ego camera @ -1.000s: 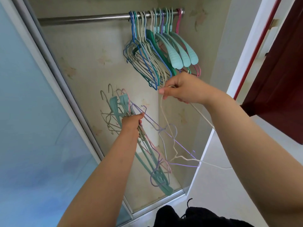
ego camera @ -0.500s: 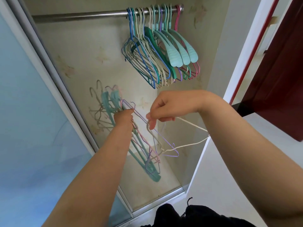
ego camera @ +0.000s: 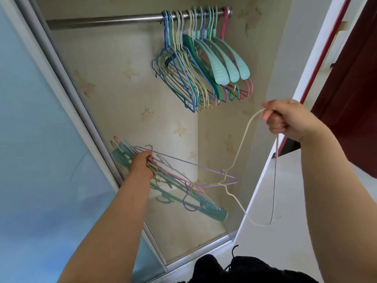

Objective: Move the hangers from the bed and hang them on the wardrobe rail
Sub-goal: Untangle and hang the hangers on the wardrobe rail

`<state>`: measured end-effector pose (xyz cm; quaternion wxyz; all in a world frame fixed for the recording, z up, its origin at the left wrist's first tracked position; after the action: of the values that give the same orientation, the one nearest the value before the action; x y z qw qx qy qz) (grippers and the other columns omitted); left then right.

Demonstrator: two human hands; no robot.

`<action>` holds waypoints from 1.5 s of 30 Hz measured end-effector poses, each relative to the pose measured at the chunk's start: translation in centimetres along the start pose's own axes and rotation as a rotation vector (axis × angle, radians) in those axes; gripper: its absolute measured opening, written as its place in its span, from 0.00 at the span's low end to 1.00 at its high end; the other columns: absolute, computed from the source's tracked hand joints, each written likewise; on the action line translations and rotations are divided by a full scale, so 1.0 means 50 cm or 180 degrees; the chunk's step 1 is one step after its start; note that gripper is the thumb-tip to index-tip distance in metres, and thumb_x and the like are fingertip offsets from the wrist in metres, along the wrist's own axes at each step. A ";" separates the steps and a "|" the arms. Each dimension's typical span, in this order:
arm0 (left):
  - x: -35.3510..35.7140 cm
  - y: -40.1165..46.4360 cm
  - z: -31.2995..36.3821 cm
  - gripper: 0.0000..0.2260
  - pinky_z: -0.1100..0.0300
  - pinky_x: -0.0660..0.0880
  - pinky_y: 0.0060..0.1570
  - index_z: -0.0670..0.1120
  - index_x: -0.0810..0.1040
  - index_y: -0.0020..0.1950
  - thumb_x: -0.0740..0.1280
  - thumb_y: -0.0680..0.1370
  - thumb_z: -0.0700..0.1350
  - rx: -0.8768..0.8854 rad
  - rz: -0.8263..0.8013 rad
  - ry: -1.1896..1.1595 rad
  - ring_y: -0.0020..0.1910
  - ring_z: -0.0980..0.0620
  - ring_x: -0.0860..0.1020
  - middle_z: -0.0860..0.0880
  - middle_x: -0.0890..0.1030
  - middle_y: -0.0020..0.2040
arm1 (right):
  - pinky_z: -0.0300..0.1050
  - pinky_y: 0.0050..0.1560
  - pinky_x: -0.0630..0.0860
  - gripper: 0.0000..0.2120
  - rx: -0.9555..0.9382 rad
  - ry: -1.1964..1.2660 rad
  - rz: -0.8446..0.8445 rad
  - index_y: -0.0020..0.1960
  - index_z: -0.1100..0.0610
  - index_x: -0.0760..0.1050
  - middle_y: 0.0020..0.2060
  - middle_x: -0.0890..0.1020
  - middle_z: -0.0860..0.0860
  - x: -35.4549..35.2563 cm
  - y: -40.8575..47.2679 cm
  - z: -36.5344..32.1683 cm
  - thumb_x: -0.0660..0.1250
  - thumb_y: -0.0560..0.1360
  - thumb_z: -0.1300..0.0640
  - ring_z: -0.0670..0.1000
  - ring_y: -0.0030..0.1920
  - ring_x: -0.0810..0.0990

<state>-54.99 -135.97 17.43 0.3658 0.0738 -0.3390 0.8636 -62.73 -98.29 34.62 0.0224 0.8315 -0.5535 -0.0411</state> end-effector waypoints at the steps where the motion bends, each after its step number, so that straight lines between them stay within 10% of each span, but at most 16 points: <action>1: -0.003 0.001 -0.003 0.16 0.58 0.70 0.37 0.46 0.64 0.29 0.62 0.77 0.39 -0.0033 -0.0025 -0.0110 0.28 0.51 0.70 0.49 0.68 0.26 | 0.34 0.24 0.54 0.19 0.0083 0.0143 0.0187 0.29 0.56 0.78 0.19 0.58 0.46 -0.019 0.003 0.021 0.62 0.77 0.55 0.47 0.20 0.53; 9: -0.025 0.009 -0.017 0.16 0.68 0.65 0.23 0.48 0.59 0.31 0.59 0.76 0.35 -0.0122 0.0279 -0.0783 0.21 0.57 0.64 0.53 0.65 0.25 | 0.36 0.23 0.61 0.12 0.0691 0.1854 0.1869 0.36 0.57 0.72 0.20 0.62 0.46 -0.108 0.007 0.185 0.57 0.77 0.57 0.45 0.20 0.59; 14: -0.018 0.014 -0.033 0.17 0.65 0.63 0.27 0.49 0.56 0.31 0.58 0.76 0.37 -0.0018 0.0431 -0.0418 0.24 0.54 0.62 0.53 0.62 0.17 | 0.35 0.24 0.63 0.13 0.0937 0.1610 0.2119 0.36 0.57 0.70 0.21 0.64 0.48 -0.084 -0.005 0.241 0.54 0.77 0.58 0.47 0.22 0.60; 23: -0.001 0.037 -0.065 0.14 0.59 0.69 0.31 0.46 0.65 0.32 0.66 0.75 0.40 0.0066 0.0694 0.0464 0.26 0.52 0.69 0.50 0.70 0.28 | 0.37 0.22 0.55 0.13 0.0636 0.1460 0.0641 0.35 0.57 0.73 0.22 0.58 0.46 -0.002 0.018 0.179 0.56 0.76 0.57 0.46 0.21 0.53; 29: -0.023 0.048 -0.058 0.08 0.57 0.71 0.38 0.41 0.72 0.50 0.68 0.74 0.41 0.0259 0.0965 0.0976 0.33 0.48 0.74 0.43 0.77 0.44 | 0.39 0.25 0.56 0.15 0.0401 0.1735 0.1010 0.35 0.56 0.72 0.21 0.58 0.46 -0.029 0.012 0.136 0.53 0.77 0.58 0.46 0.21 0.54; 34: -0.023 0.044 -0.036 0.20 0.58 0.71 0.40 0.35 0.73 0.63 0.68 0.74 0.41 0.0461 0.0998 0.1338 0.45 0.45 0.79 0.40 0.80 0.57 | 0.42 0.34 0.64 0.15 0.0643 -0.0213 -0.0373 0.50 0.64 0.75 0.26 0.66 0.50 0.082 0.014 0.142 0.51 0.81 0.63 0.47 0.25 0.66; 39: 0.001 0.029 -0.004 0.18 0.58 0.71 0.36 0.33 0.72 0.61 0.68 0.75 0.39 0.0550 0.0779 0.1414 0.33 0.47 0.75 0.43 0.77 0.39 | 0.43 0.33 0.55 0.14 0.0491 -0.0329 -0.0633 0.47 0.60 0.72 0.29 0.65 0.51 0.239 0.024 0.151 0.49 0.82 0.64 0.50 0.31 0.64; 45: 0.023 0.005 0.066 0.17 0.59 0.67 0.27 0.34 0.73 0.62 0.68 0.75 0.38 0.0591 0.0640 0.1336 0.27 0.48 0.70 0.43 0.72 0.32 | 0.46 0.51 0.67 0.06 0.0082 0.0321 -0.1379 0.45 0.52 0.70 0.32 0.72 0.46 0.328 0.037 0.063 0.57 0.79 0.53 0.46 0.41 0.74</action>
<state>-56.39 -137.52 20.25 0.3321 -0.1079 -0.1804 0.9195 -58.42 -114.08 30.93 0.0300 0.9322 -0.3607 0.0038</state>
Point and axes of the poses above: each hand's wrist, its own y-axis towards the middle knuckle, its own x-axis out of the palm, z = x × y, the point moved 4 cm from there along y, towards the middle knuckle
